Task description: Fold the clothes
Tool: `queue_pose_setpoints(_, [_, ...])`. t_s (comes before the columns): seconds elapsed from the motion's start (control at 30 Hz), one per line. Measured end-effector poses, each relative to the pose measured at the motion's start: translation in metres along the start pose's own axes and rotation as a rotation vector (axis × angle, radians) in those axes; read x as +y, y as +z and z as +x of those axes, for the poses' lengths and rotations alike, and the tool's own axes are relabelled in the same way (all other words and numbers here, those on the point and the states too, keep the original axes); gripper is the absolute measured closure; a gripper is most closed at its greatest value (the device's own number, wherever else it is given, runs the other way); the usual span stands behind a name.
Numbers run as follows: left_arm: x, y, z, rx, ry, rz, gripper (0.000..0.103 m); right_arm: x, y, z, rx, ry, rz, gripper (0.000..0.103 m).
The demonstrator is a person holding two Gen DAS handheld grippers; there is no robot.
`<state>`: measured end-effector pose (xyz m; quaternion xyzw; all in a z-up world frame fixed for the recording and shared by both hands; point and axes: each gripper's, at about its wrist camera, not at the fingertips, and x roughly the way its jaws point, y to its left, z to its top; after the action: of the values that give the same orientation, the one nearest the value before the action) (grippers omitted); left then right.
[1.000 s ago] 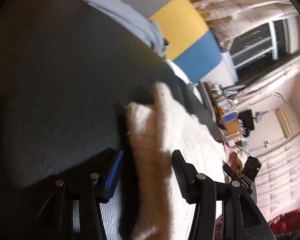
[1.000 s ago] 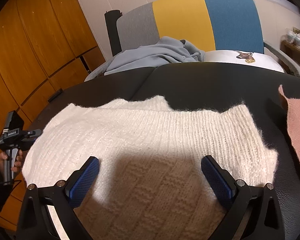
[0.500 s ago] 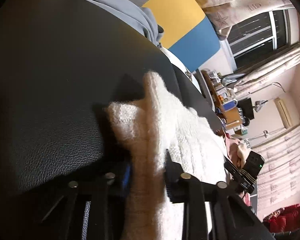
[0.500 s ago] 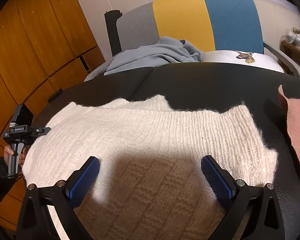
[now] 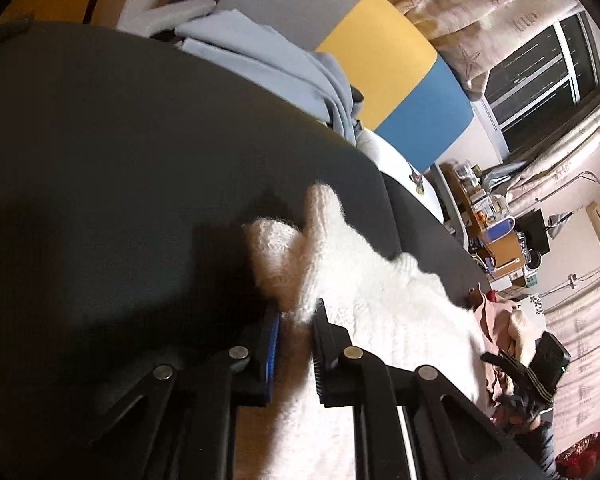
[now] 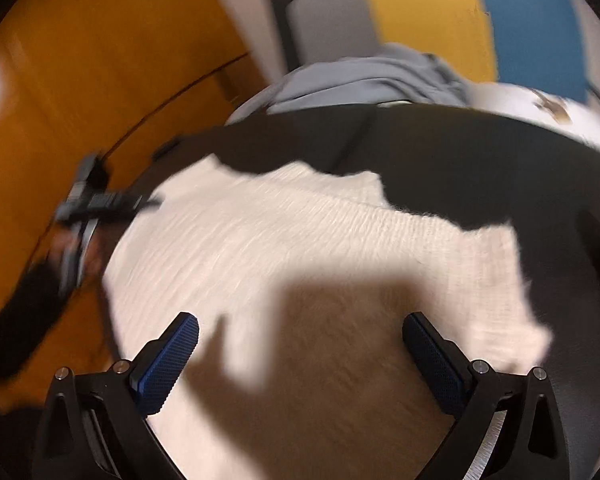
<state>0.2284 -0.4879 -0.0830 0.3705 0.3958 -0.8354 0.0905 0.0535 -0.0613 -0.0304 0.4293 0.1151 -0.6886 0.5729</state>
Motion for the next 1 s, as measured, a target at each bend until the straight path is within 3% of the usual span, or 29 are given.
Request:
queue_pose_setpoints(0.23, [-0.018, 0.007, -0.018, 0.0, -0.048, 0.018, 0.09, 0.023, -0.005, -0.013, 0.195, 0.018, -0.253, 0.0])
queue_pose_setpoints(0.5, [-0.041, 0.01, -0.039, 0.0, -0.131, 0.025, 0.09, 0.001, -0.031, 0.02, 0.429, -0.036, -0.4, 0.0])
queue_pose_setpoints(0.8, [-0.105, -0.012, -0.044, -0.017, -0.321, -0.015, 0.091, -0.009, -0.055, 0.013, 0.289, -0.067, -0.379, 0.0])
queue_pose_setpoints(1.0, [-0.162, -0.013, -0.026, -0.017, -0.388, -0.033, 0.091, -0.016, -0.064, 0.007, 0.243, -0.072, -0.357, 0.0])
